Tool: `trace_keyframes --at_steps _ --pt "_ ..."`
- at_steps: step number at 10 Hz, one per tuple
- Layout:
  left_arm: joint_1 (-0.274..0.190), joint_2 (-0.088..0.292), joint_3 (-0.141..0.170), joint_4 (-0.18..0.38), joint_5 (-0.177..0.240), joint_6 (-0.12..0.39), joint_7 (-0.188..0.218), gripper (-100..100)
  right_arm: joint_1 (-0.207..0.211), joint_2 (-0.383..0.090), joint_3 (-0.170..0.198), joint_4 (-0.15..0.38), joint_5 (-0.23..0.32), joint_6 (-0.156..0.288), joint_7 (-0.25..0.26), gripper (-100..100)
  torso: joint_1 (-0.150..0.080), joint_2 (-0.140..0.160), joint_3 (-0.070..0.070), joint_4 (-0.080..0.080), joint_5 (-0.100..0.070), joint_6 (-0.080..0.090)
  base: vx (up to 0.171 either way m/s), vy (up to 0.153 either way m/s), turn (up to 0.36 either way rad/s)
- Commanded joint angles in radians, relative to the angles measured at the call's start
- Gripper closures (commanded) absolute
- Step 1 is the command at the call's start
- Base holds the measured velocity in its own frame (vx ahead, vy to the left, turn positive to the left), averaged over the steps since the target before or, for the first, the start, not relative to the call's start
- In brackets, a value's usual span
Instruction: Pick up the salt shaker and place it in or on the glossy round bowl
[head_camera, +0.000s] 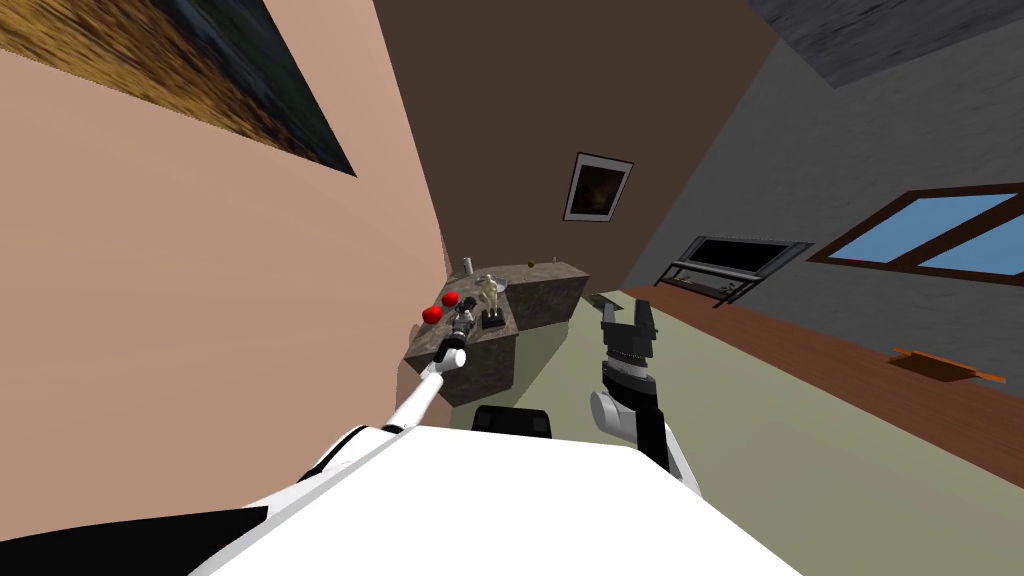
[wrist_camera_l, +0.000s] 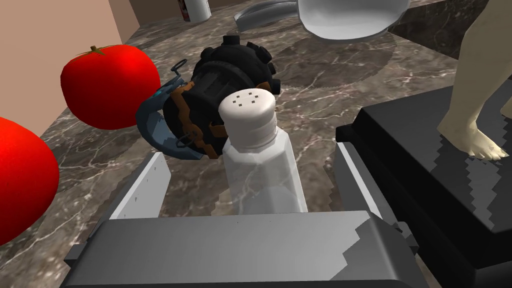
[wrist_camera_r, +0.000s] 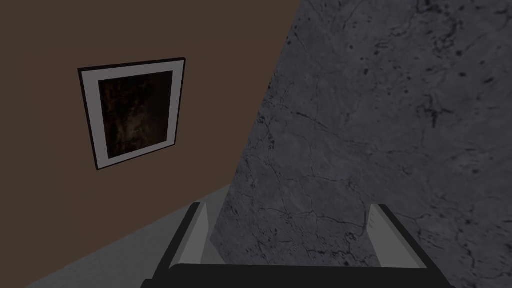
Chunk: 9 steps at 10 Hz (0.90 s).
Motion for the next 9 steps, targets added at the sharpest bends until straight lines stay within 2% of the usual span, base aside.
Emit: trace_keyframes --at_steps 1,2,3,4,5,7,9 --pt "-0.031 0.000 0.003 0.050 -0.005 0.000 0.008 -100 0.000 0.000 0.000 0.000 0.000 0.000 0.000 0 0.000 0.000 0.000 0.000 0.000 0.000 -0.033 0.001 0.001" --pt "-0.070 -0.003 0.017 0.083 -0.047 -0.015 0.054 -100 0.000 0.000 0.000 0.000 0.000 0.000 0.000 0 0.000 -0.001 -0.001 0.000 0.000 0.000 -0.054 0.000 -0.015" --pt "-0.100 -0.003 0.017 0.117 -0.047 -0.015 0.054 -100 0.000 0.000 0.000 0.000 0.000 0.000 0.000 0 0.000 -0.001 0.000 0.000 0.000 0.000 -0.073 0.001 -0.011" --pt "-0.109 -0.003 0.017 0.147 -0.047 -0.015 0.054 -100 0.000 0.000 0.000 0.000 0.000 0.000 0.000 0 0.000 0.000 0.000 0.000 0.000 0.000 -0.039 0.004 0.000" --pt "-0.146 -0.005 0.031 0.178 -0.089 -0.030 0.099 -100 0.000 0.000 0.000 0.000 0.000 0.000 0.000 0 0.000 -0.001 0.000 0.000 0.000 0.000 -0.056 0.004 -0.012" --pt "-0.186 -0.005 0.031 0.196 -0.089 -0.030 0.099 -100 0.000 0.000 0.000 0.000 0.000 0.000 0.000 0 0.000 0.000 0.000 0.000 0.000 0.000 -0.046 0.004 -0.007" --pt "-0.186 -0.005 0.031 0.247 -0.089 -0.030 0.099 -100 0.000 0.000 0.000 0.000 0.000 0.000 0.000 0 0.000 -0.003 -0.002 -0.001 0.000 0.000 -0.003 -0.001 0.002"
